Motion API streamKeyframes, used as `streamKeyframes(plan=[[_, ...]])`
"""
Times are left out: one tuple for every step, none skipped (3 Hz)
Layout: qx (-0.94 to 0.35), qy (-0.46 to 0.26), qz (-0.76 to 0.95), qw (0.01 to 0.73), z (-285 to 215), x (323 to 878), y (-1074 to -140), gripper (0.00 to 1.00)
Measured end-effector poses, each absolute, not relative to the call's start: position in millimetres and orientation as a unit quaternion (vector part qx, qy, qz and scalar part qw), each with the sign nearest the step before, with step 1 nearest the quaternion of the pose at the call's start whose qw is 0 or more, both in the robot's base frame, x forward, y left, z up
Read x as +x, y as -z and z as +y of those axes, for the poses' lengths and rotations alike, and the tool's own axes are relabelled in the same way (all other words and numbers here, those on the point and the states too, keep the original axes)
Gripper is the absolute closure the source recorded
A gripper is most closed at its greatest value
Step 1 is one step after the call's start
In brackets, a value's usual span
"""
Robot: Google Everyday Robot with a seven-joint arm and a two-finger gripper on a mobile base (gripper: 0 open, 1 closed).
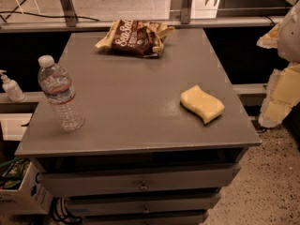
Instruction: Move brown chip bag near water bottle
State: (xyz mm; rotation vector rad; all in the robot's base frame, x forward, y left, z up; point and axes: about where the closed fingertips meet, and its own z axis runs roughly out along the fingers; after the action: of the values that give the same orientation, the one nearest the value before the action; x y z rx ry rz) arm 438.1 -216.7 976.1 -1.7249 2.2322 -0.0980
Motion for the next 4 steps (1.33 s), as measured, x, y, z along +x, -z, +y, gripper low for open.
streamKeyframes(plan=[[-0.603, 0.034, 0.781, 0.159, -216.7, 438.1, -976.1, 0.0], [-0.606, 0.031, 0.776, 0.172, -217.2, 441.7, -968.1, 0.0], [-0.614, 0.02, 0.763, 0.202, -205.1, 468.9, -948.2, 0.0], [-0.612, 0.01, 0.748, 0.258, -178.7, 514.5, -938.8, 0.0]])
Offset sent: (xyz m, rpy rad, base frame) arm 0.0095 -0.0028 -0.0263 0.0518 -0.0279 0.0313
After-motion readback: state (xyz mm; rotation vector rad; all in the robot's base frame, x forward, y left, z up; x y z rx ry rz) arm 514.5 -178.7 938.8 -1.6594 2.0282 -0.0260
